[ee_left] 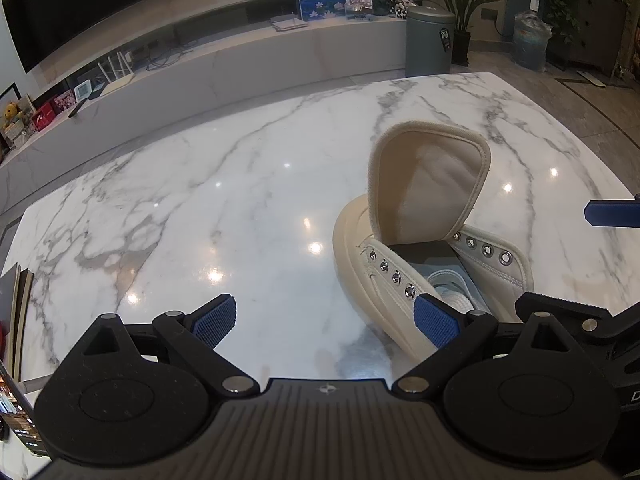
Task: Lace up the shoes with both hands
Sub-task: 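Move the left gripper to the sneaker's eyelet edge and grasp it, then reach the right gripper into the sneaker and grasp the white lace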
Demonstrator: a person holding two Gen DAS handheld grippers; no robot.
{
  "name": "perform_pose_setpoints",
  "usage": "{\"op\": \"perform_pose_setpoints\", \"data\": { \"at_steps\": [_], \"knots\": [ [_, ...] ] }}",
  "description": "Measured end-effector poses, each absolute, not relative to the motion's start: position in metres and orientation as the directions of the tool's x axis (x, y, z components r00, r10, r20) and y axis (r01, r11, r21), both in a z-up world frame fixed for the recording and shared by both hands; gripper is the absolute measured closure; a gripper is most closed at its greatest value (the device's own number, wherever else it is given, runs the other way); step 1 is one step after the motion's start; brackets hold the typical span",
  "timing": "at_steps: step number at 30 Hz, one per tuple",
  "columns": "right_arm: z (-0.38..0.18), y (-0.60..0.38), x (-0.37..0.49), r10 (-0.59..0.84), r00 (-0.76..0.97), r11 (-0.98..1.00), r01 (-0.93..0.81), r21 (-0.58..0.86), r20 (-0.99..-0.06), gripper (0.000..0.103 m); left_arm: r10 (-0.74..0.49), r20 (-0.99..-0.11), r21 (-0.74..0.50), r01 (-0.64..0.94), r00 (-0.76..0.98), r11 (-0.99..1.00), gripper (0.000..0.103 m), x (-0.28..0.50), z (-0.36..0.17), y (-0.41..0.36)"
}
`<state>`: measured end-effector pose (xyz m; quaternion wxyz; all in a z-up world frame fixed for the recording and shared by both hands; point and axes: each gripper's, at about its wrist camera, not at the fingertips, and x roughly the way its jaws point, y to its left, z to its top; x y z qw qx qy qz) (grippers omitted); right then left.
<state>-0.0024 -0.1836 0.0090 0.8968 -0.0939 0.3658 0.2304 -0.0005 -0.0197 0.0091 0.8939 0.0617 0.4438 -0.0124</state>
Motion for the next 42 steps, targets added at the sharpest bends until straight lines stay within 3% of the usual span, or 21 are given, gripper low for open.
{"op": "perform_pose_setpoints", "data": {
  "at_steps": [21, 25, 30, 34, 36, 38, 42],
  "knots": [
    [0.009, -0.184, 0.001, 0.360, 0.612, 0.865, -0.502, 0.006, -0.704, 0.012, 0.020, -0.795, 0.105, 0.104, 0.606, 0.989, 0.016, 0.002, 0.011, -0.027],
    [0.008, -0.185, 0.002, 0.366, 0.607, 0.862, -0.507, 0.010, -0.706, 0.022, 0.012, -0.792, 0.102, 0.112, 0.611, 0.988, 0.017, 0.002, 0.013, -0.030],
    [0.008, -0.187, 0.004, 0.372, 0.602, 0.859, -0.511, 0.017, -0.706, 0.024, -0.004, -0.788, 0.105, 0.141, 0.616, 0.984, 0.018, 0.001, 0.016, -0.037],
    [0.009, -0.188, 0.006, 0.377, 0.599, 0.858, -0.514, 0.022, -0.707, 0.032, -0.022, -0.790, 0.094, 0.156, 0.613, 0.983, 0.018, 0.002, 0.016, -0.039],
    [0.009, -0.189, 0.006, 0.379, 0.597, 0.857, -0.515, 0.024, -0.707, 0.038, -0.039, -0.792, 0.078, 0.165, 0.609, 0.983, 0.020, 0.003, 0.016, -0.038],
    [0.009, -0.189, 0.006, 0.386, 0.592, 0.851, -0.524, 0.026, -0.708, 0.042, -0.072, -0.796, 0.049, 0.182, 0.601, 0.982, 0.031, 0.003, 0.015, -0.038],
    [0.008, -0.187, 0.001, 0.418, 0.568, 0.821, -0.571, 0.026, -0.709, 0.044, -0.104, -0.804, 0.024, 0.207, 0.585, 0.978, 0.033, 0.005, 0.014, -0.039]
  ]
}}
